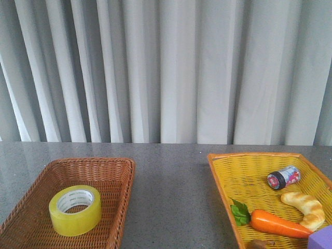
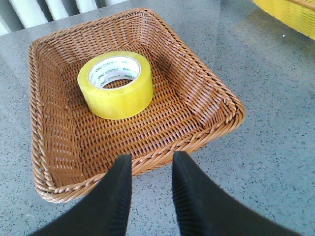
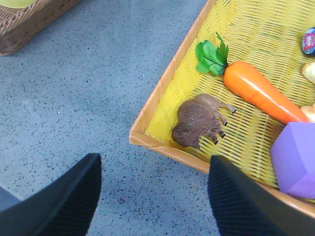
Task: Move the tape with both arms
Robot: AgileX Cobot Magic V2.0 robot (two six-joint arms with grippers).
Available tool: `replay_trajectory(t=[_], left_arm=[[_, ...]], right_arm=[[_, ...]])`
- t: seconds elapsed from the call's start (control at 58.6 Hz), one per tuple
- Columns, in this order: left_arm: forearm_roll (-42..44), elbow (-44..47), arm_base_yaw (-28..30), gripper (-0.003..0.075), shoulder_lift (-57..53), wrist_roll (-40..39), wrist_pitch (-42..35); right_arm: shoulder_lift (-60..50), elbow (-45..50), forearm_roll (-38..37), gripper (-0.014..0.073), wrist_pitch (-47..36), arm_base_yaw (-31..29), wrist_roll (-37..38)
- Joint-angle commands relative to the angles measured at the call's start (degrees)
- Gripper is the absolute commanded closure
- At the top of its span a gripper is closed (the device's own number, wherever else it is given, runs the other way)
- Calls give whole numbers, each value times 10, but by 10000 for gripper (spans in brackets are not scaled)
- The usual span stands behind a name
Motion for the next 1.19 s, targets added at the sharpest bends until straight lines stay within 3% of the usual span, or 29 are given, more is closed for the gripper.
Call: replay_trajectory(t=[0.0, 0.171, 0.443, 0.597, 0.835, 1.176], left_arm=[[-6, -15, -2, 521, -2, -5, -45], [-6, -15, -2, 521, -2, -5, -47], [-6, -15, -2, 521, -2, -5, -46], [-6, -15, -2, 543, -2, -5, -46], [-6, -15, -2, 727, -2, -5, -46], [-6, -15, -2, 727, -2, -5, -46]], right_arm=[[-2, -14, -5, 148, -39, -3, 0], [-2, -14, -5, 279, -39, -3, 0], [-2, -14, -5, 608, -39, -3, 0], [-2, -14, -5, 601, -39, -3, 0], [-2, -14, -5, 601, -39, -3, 0], [-2, -14, -5, 601, -39, -3, 0]])
